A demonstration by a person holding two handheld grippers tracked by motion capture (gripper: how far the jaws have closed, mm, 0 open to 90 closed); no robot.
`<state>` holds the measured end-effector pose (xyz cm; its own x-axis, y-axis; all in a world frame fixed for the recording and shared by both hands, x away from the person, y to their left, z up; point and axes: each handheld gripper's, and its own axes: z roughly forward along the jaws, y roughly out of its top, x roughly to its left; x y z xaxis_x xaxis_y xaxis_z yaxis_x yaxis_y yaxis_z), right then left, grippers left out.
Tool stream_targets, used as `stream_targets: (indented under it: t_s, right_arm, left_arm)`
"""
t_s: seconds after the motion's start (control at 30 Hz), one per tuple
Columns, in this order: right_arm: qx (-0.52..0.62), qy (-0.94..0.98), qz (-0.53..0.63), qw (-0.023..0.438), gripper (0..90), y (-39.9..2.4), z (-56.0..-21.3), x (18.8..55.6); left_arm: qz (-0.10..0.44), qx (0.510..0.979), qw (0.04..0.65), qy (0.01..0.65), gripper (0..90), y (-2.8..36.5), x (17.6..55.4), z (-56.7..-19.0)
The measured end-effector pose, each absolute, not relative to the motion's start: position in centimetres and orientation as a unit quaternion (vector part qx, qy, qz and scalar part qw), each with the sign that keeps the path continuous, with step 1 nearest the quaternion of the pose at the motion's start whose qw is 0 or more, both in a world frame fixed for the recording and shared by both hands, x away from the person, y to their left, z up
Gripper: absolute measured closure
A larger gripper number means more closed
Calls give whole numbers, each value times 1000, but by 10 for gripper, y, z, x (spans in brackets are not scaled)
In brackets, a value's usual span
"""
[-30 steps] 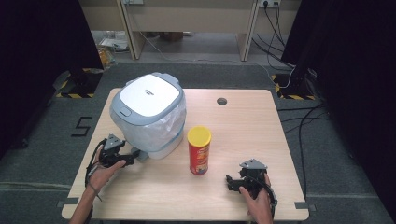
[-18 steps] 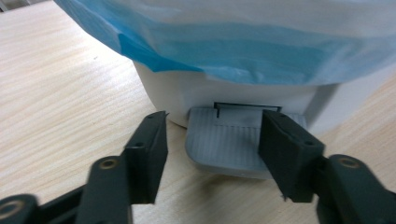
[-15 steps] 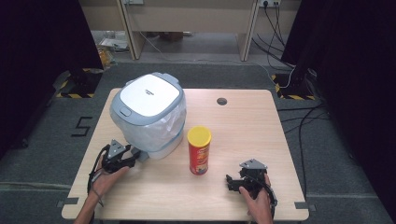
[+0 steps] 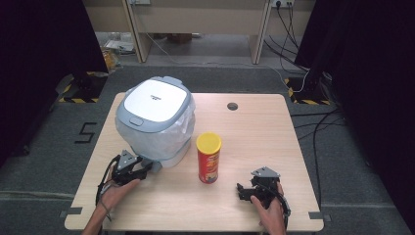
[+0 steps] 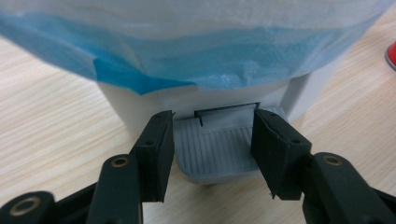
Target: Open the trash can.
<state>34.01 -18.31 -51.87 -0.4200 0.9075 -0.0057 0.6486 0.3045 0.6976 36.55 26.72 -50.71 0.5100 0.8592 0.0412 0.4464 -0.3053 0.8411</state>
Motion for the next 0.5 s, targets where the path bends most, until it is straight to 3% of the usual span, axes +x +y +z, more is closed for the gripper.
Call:
stream_targets:
  t_s: [0.3, 0.37, 0.43, 0.5]
  right_arm:
    - [497, 782, 316, 205, 3, -183, -519, 340]
    - [497, 782, 316, 205, 2, -183, -519, 340]
    - [497, 782, 316, 205, 2, -183, -519, 340]
    - [497, 782, 316, 205, 3, -183, -519, 340]
  left_arm:
    - [245, 772, 417, 412, 492, 253, 364, -507]
    - [207, 784, 425, 403, 354, 254, 366, -505]
    - [223, 804, 391, 388, 254, 251, 364, -508]
    - [206, 801, 396, 398, 166, 249, 364, -513]
